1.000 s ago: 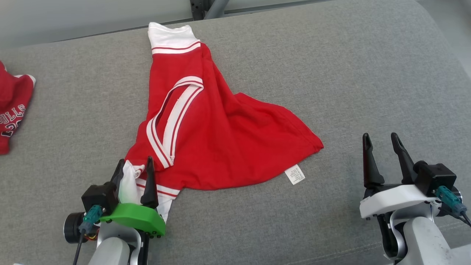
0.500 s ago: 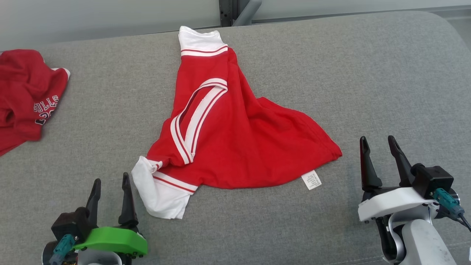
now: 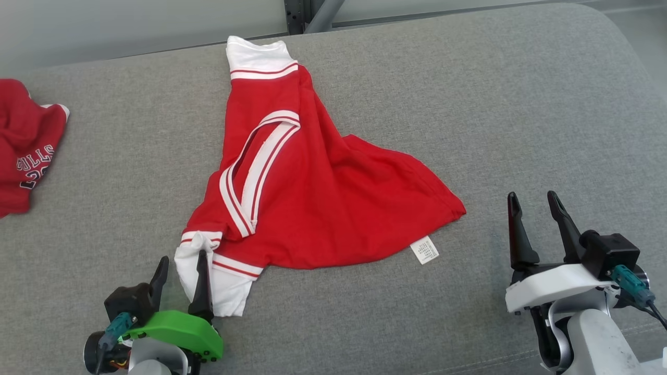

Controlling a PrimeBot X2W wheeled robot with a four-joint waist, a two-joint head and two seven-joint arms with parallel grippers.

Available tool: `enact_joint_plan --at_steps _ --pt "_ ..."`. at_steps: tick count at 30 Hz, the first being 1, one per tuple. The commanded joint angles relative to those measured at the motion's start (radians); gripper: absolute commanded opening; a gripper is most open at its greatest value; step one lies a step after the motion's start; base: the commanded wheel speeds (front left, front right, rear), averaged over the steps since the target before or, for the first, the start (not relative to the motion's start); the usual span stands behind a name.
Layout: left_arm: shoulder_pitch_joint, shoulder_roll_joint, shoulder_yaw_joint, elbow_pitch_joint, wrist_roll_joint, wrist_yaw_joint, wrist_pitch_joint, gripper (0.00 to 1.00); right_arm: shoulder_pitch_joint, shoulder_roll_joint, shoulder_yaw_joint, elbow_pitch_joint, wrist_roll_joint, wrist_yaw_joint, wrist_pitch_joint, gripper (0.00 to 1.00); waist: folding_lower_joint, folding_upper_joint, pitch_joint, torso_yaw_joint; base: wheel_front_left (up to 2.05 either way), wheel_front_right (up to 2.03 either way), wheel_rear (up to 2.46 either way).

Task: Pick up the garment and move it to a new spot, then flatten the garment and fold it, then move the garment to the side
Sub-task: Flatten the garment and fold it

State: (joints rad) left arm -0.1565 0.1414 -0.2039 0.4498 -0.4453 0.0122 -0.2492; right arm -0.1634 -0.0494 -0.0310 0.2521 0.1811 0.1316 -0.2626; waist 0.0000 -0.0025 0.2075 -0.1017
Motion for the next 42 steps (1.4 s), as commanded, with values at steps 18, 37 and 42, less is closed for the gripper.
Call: enact_joint_plan --at_steps 18,37,42 --pt "0.053 -0.015 0.088 -0.023 0.025 0.042 -0.016 0.00 0.037 -0.002 -0.002 0.006 -0.007 -0.002 -0.003 1.00 0.0000 0.0025 -0.049 0.072 0.00 0.00 0.00" --pt "0.117 -0.031 0.185 -0.061 0.011 0.071 -0.016 0.62 0.007 -0.002 0.025 0.034 0.000 -0.002 -0.003 1.00 0.0000 0.0025 -0.052 0.117 0.00 0.00 0.00" --pt "0.078 -0.043 0.123 -0.136 0.091 0.036 -0.015 1.00 0.003 -0.002 0.029 0.037 0.000 -0.002 -0.003 1.00 0.0000 0.0025 -0.052 0.113 0.00 0.00 0.00"
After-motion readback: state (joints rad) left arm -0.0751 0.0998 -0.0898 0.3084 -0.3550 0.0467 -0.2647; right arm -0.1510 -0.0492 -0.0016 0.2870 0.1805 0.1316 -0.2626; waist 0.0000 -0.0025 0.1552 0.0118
